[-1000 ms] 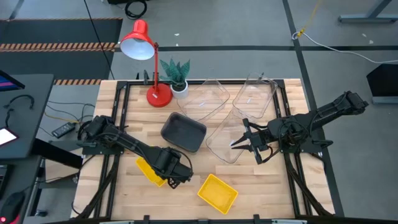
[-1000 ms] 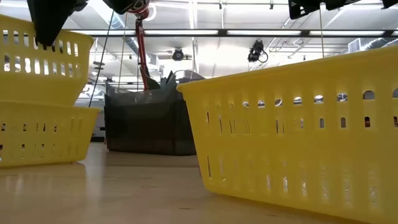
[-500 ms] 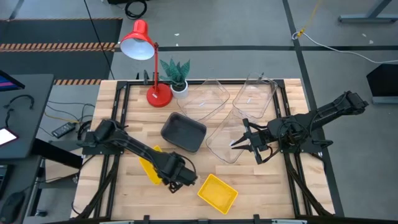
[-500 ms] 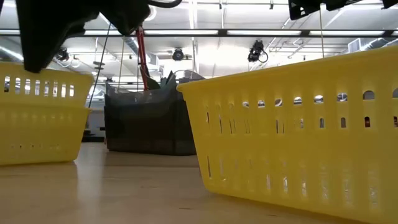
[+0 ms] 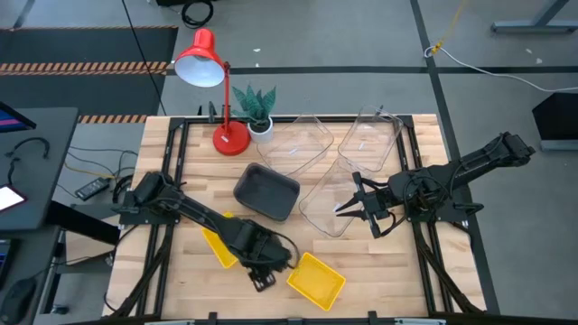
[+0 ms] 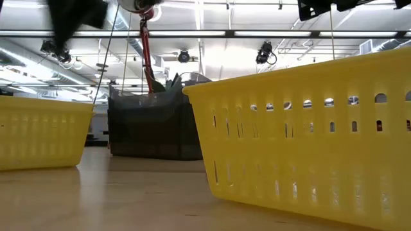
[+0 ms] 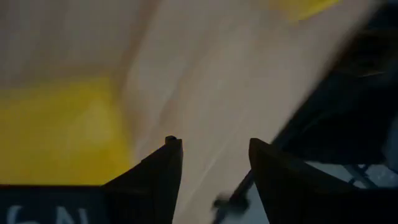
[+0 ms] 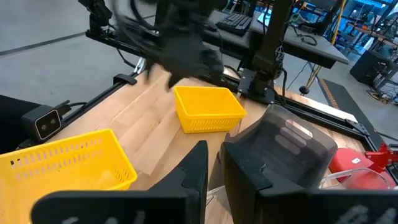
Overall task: Stack baskets by color
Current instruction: Stack the right yellow bin on the yellow bins
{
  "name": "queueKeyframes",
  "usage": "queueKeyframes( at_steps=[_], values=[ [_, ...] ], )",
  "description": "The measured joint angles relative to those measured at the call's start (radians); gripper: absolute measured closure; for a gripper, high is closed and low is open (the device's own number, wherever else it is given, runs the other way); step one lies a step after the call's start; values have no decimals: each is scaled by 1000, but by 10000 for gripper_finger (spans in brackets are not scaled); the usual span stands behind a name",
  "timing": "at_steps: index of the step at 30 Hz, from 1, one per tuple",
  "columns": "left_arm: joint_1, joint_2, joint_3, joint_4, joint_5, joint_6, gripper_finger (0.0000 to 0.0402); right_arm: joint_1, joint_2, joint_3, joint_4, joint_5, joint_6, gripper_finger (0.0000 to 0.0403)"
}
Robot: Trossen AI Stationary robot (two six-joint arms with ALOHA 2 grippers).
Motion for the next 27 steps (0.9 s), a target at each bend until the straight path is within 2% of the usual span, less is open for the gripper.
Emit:
queueKeyframes(
  at_steps=[5, 9, 11, 16, 20, 27],
  values=[
    [-39, 5, 1, 302, -143, 315, 230, 0, 0, 0, -16, 0, 0, 351],
    [-71, 17, 1, 435, -303, 479, 242, 0, 0, 0, -15, 0, 0, 351],
    [-77, 31, 1, 475, -337, 548, 248, 0, 0, 0, -15, 0, 0, 351],
    [-81, 104, 1, 575, -352, 691, 259, 0, 0, 0, -10, 0, 0, 351],
    [-82, 161, -1, 580, -314, 743, 259, 0, 0, 0, -11, 0, 2, 351],
    [-93, 180, -1, 627, -313, 835, 244, 0, 0, 0, -12, 0, 5, 351]
  ],
)
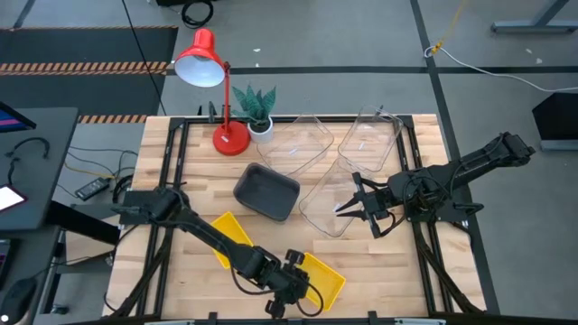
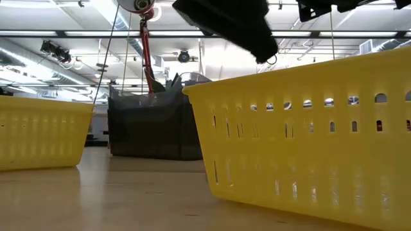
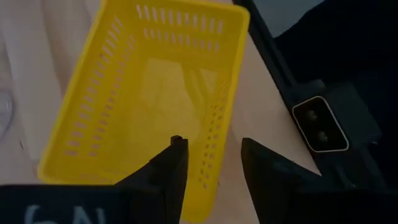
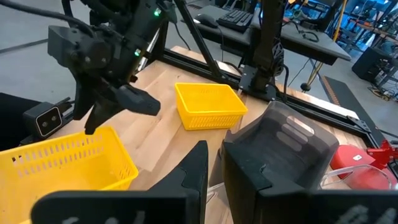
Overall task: Stack baskets by color
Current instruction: Stack the right yellow bin on the yellow bins
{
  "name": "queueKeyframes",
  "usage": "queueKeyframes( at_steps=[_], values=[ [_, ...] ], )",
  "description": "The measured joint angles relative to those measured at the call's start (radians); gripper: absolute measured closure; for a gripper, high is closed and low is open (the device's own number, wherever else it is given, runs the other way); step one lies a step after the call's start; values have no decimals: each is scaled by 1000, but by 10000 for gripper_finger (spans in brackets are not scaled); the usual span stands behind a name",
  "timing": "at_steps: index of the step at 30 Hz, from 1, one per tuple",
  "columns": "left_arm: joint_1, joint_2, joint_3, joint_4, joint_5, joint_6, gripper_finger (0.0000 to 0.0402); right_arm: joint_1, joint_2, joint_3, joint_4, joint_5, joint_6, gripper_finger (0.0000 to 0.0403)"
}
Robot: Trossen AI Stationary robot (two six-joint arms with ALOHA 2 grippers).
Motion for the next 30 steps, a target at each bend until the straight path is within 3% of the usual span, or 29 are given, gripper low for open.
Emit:
queueKeyframes(
  at_steps=[7, 14, 21, 30],
  values=[
    [2, 13, 2, 3, -40, 7, 217, 0, 0, 0, 0, 0, 0, 351],
    [0, 59, 0, 2, -24, 40, 233, 0, 0, 0, -1, 0, 4, 351],
    [0, 72, 1, -68, -20, 35, 280, 0, 0, 0, -1, 0, 4, 351],
    [2, 69, 1, -85, -9, 65, 373, 0, 0, 0, -1, 0, 4, 351]
  ],
)
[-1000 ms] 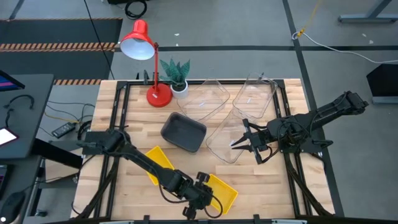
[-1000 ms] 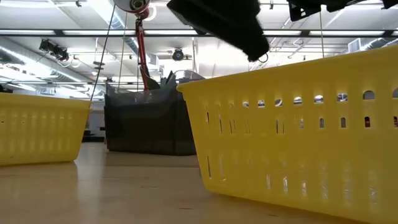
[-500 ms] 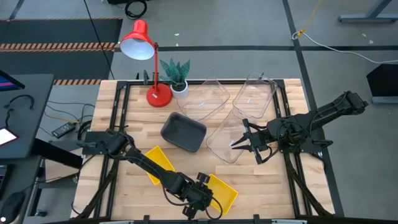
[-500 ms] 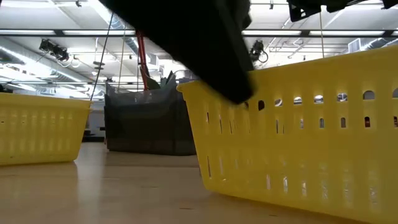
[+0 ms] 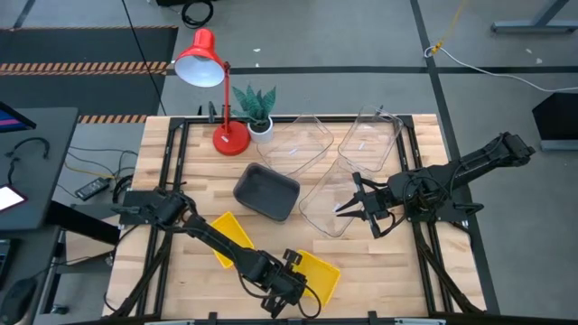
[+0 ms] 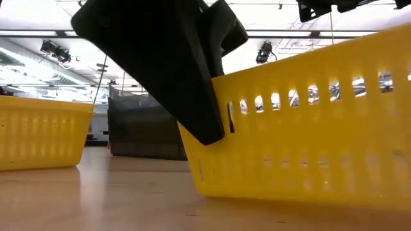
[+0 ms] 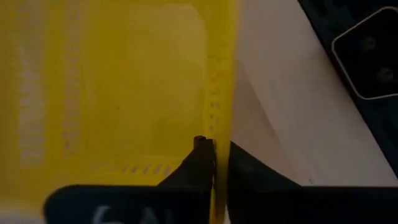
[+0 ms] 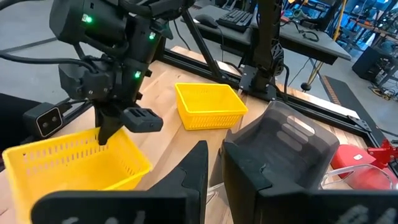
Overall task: Stack baskets by color
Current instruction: Stack the right yellow bin on the yellow bins
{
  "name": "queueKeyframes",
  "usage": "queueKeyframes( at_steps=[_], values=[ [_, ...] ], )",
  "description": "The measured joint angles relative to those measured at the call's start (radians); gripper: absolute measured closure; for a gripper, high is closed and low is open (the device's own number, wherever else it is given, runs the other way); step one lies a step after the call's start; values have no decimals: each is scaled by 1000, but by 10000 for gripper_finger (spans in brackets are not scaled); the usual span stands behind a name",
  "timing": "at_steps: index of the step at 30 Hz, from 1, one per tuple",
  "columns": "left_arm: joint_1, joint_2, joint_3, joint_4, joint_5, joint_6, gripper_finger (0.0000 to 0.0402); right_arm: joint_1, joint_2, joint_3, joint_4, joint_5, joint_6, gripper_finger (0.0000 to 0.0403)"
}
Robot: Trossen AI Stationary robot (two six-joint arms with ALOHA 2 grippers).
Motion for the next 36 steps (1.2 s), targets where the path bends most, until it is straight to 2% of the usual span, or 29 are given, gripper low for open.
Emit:
queueKeyframes(
  at_steps=[2, 5, 13, 20, 27, 32, 36],
  values=[
    [1, 0, 23, -49, 16, 4, 390, 0, 0, 0, 0, 0, 0, 351],
    [-2, -1, 107, -184, 31, 4, 392, 0, 0, 0, 0, 0, 0, 351],
    [-35, -5, 358, -647, 22, -68, 393, 0, 0, 0, 0, 0, 0, 351],
    [-102, -4, 387, -942, 16, -171, 393, 0, 0, 0, -2, 0, 18, 351],
    [-189, -28, 383, -978, -76, -190, 393, 0, 0, 0, -4, 0, 23, 351],
    [-216, -75, 352, -978, -84, -212, 393, 0, 0, 0, 0, 0, 26, 351],
    [-238, -151, 270, -978, -74, -230, 394, 0, 0, 0, 1, 0, 28, 351]
  ],
)
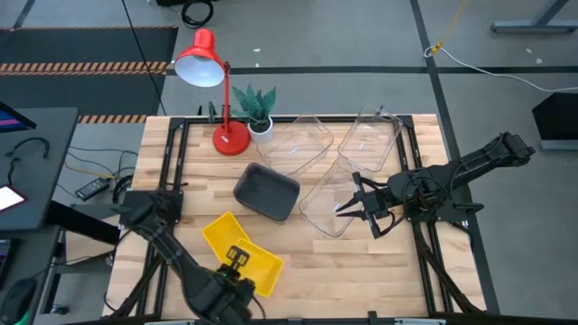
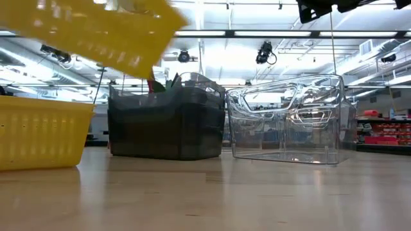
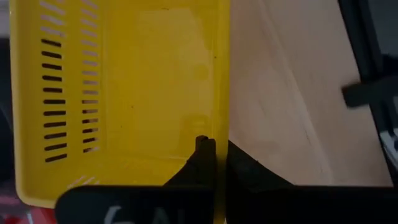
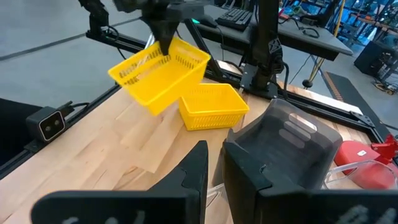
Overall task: Stack baskets by color
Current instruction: Stack the right yellow bin on the yellow bins, then stack the bottom transparent bin on the right transparent bin
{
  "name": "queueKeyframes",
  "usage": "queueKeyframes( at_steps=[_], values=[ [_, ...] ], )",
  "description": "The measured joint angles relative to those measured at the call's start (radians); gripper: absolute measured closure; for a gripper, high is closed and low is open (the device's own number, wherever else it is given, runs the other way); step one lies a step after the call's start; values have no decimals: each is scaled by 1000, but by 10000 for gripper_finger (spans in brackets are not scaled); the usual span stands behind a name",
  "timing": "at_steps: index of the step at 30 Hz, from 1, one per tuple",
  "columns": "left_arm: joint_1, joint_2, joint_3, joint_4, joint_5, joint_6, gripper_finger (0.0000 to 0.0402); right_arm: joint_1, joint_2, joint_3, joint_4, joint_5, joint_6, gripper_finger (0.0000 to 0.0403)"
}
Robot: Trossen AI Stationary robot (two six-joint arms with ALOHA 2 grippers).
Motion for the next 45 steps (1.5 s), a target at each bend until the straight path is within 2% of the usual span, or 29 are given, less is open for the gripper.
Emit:
queueKeyframes(
  at_steps=[5, 11, 16, 22, 29, 35, 39, 45],
  values=[
    [-18, -131, -173, 0, 15, -65, 394, 0, 0, 0, 0, 0, 5, 351],
    [-35, -278, -369, 0, 44, -34, 394, 0, 0, 0, -3, 0, 5, 351],
    [-39, -353, -478, 0, 24, 40, 394, 0, 0, 0, -3, 0, 5, 351],
    [-36, -364, -571, 2, -16, 213, 394, 0, 0, 0, -3, 0, 3, 351],
    [-36, -364, -629, 46, -20, 276, 394, 0, 0, 0, -3, 0, 2, 351],
    [-32, -363, -630, 157, -20, 277, 387, 0, 0, 0, -3, 0, -2, 351],
    [-25, -351, -629, 238, -16, 262, 360, 0, 0, 0, -3, 0, -2, 351],
    [8, -345, -629, 308, 71, 132, 306, 0, 0, 0, -3, 0, -2, 351]
  ],
)
